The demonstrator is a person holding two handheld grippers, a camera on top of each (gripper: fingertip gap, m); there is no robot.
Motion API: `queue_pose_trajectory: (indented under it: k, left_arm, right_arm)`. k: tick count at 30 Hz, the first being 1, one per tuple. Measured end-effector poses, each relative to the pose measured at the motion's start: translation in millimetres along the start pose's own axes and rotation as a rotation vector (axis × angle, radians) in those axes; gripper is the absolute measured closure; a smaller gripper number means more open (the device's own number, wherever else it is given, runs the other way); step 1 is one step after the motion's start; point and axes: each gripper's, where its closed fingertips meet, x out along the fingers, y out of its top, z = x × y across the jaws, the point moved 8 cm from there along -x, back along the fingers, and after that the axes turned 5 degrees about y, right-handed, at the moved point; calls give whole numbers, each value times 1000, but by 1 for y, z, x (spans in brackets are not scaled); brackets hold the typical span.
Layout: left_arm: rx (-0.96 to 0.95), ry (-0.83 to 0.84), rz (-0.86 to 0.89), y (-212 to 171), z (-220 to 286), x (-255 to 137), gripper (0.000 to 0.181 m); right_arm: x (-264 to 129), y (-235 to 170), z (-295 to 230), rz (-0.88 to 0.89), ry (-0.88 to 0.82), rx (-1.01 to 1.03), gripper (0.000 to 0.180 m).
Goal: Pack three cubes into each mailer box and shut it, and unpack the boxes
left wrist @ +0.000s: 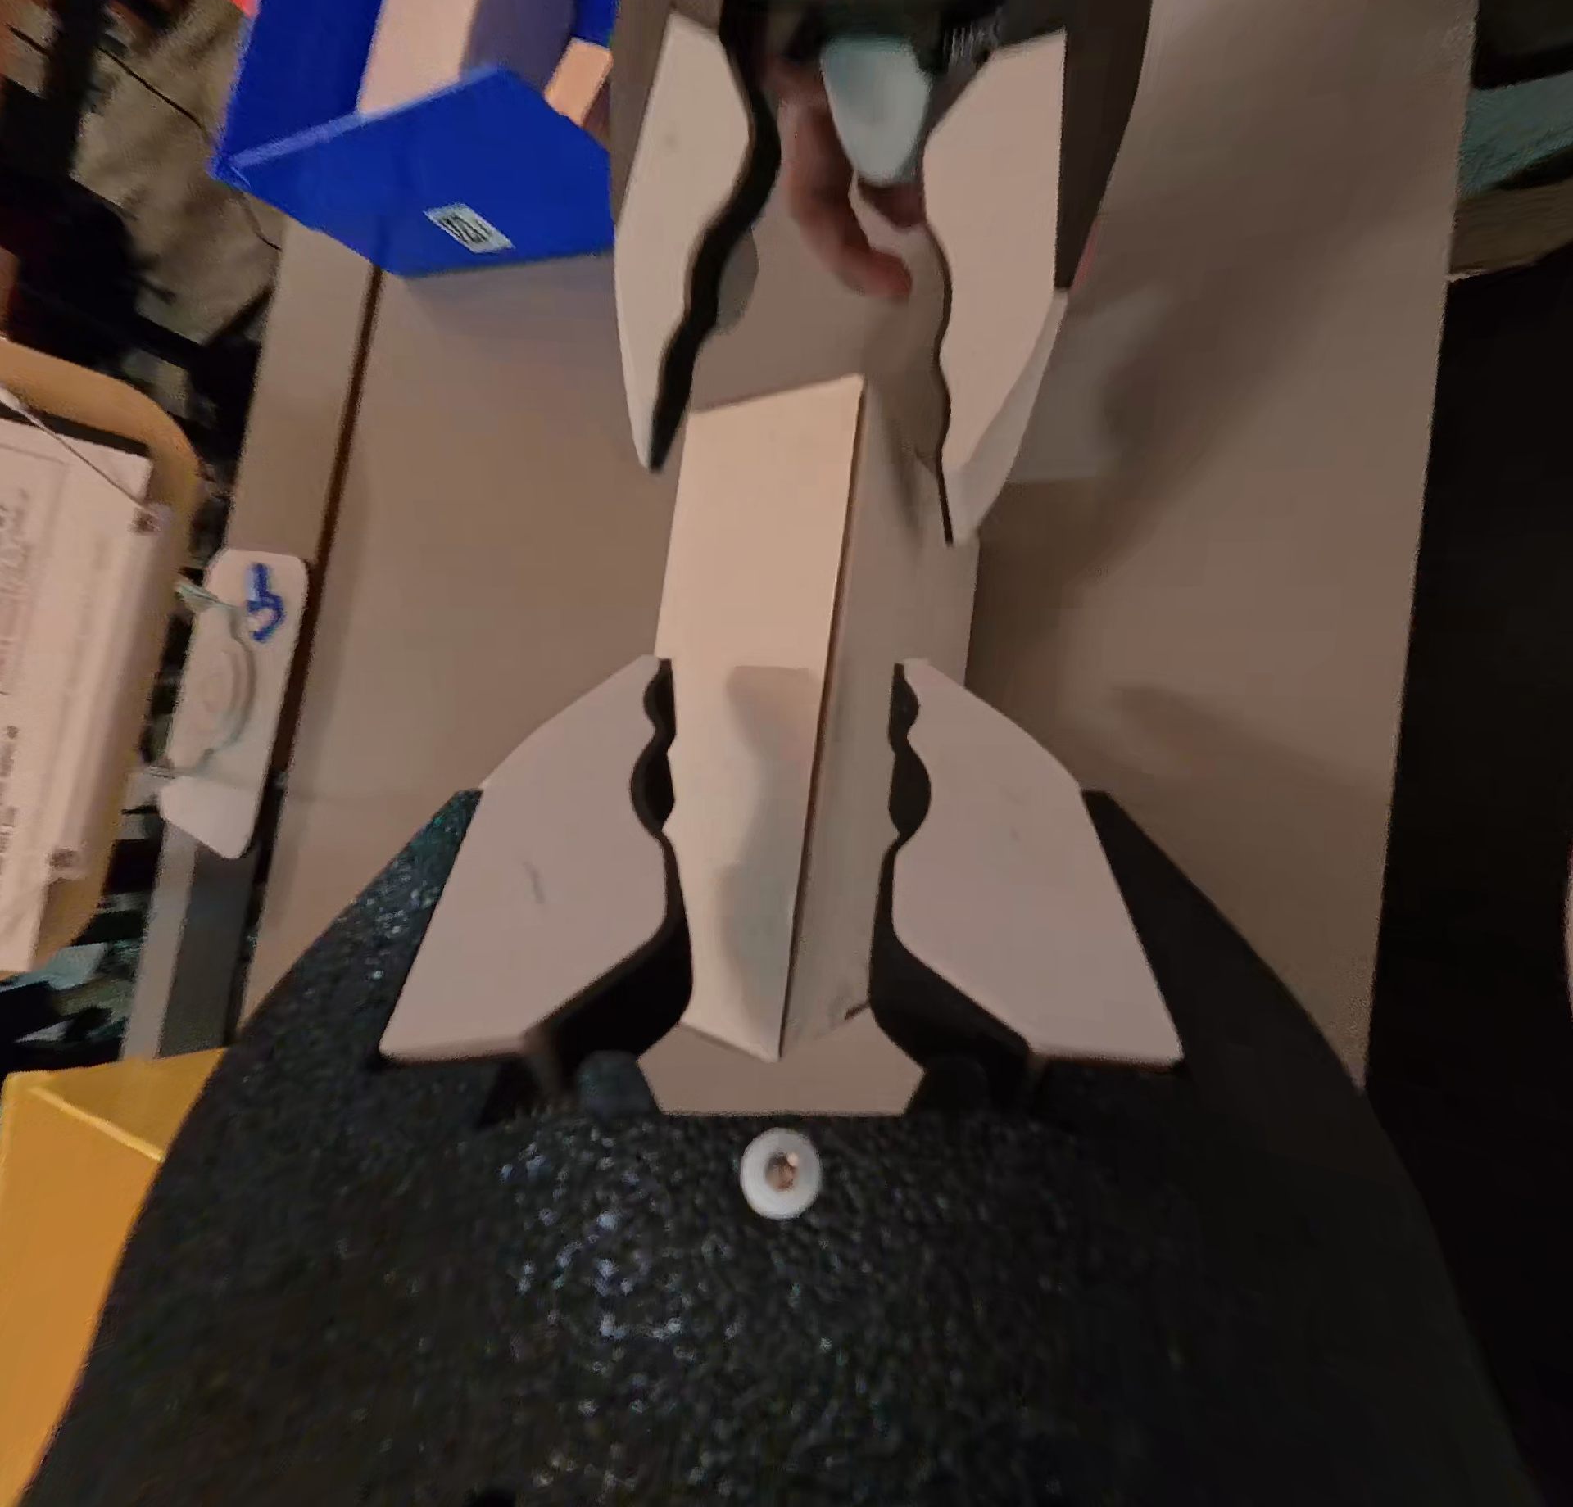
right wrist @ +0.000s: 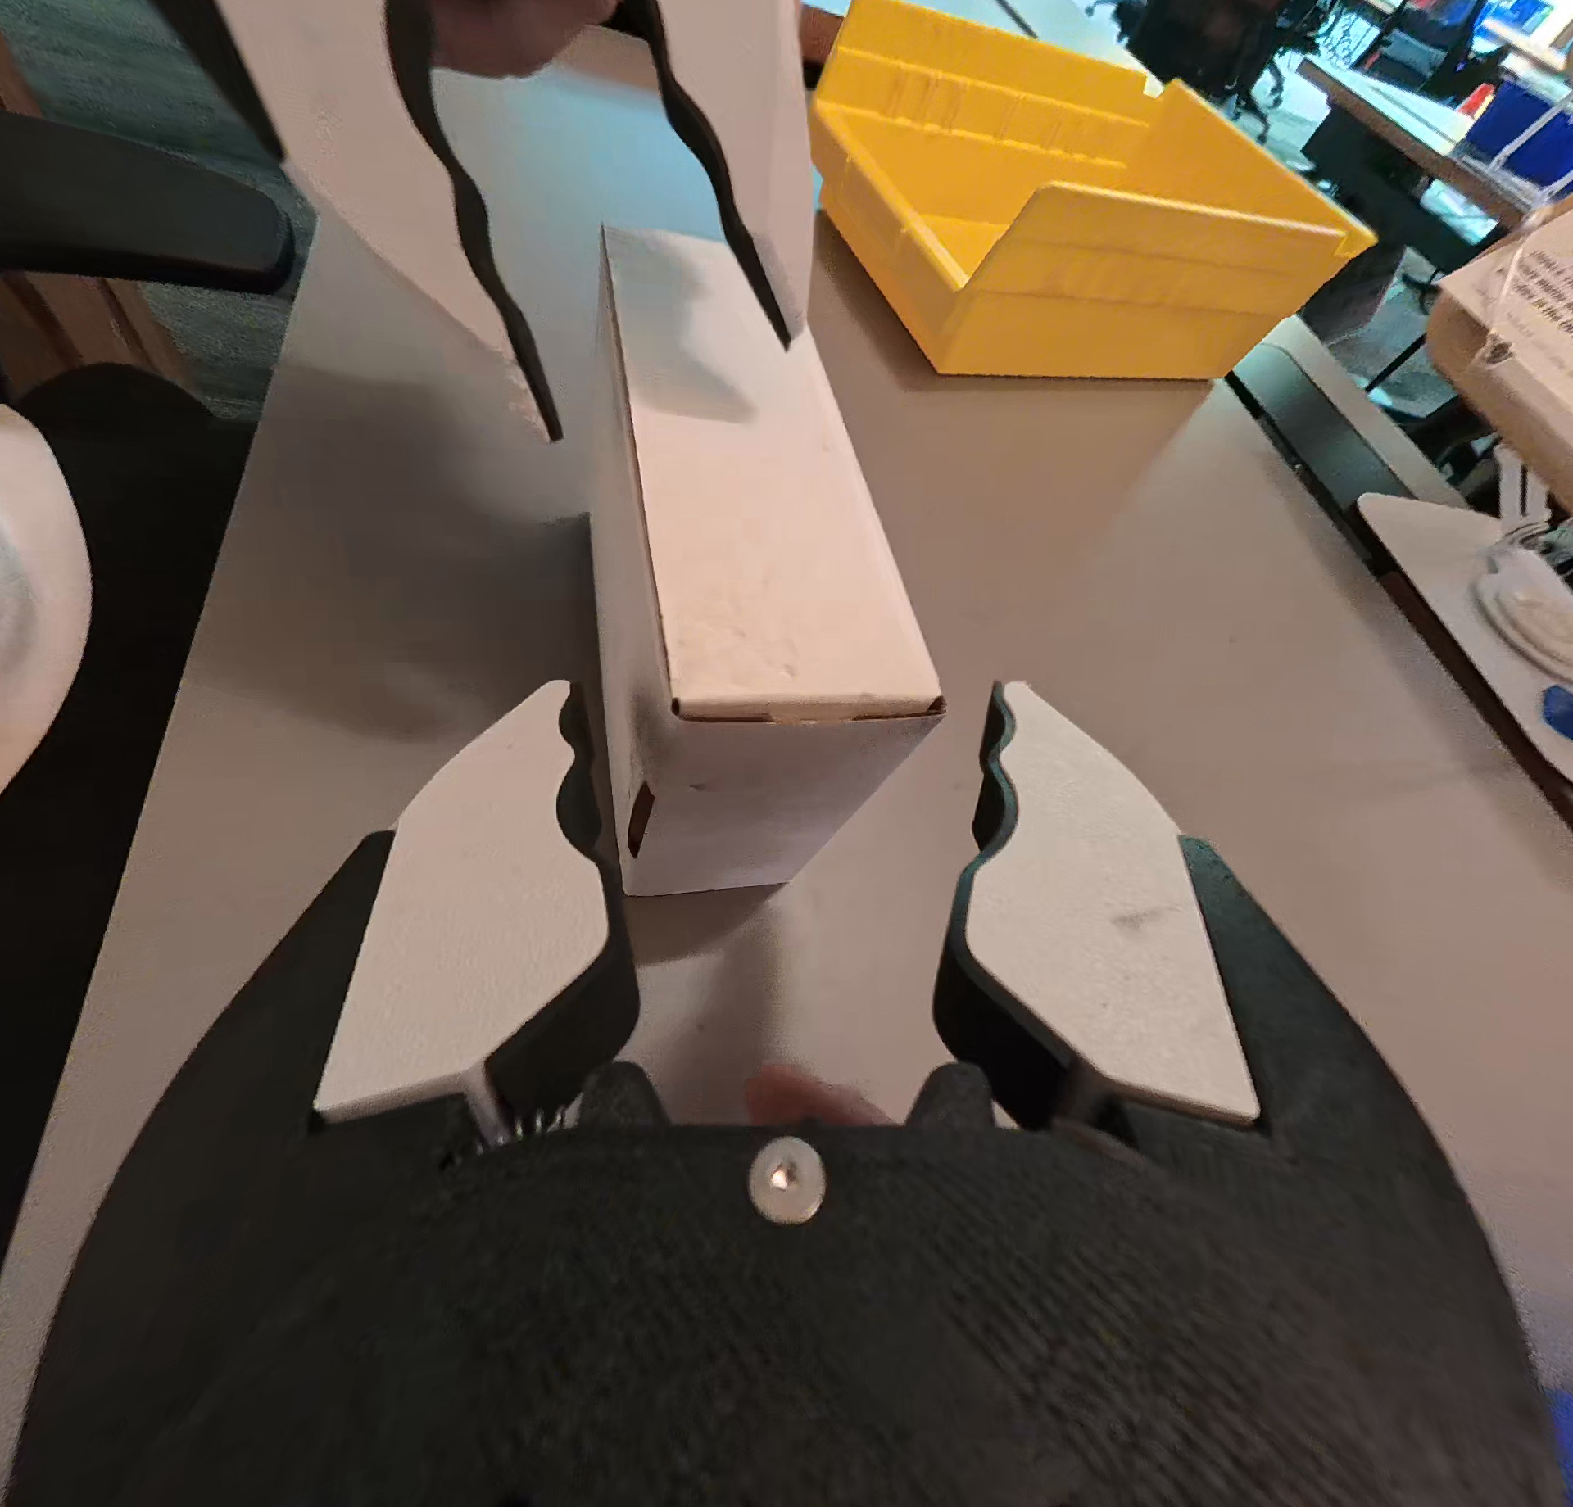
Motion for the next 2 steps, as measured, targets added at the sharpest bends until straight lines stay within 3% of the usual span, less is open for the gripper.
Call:
queue_pose_trajectory:
  k: [1, 2]
  left_arm:
    - [20, 41, 17, 6, 4, 3, 139]
    - [48, 81, 35, 12, 8, 6, 143]
  right_arm:
    - [3, -2, 0, 2, 7, 8, 93]
    - [7, -4, 0, 7, 11, 15, 93]
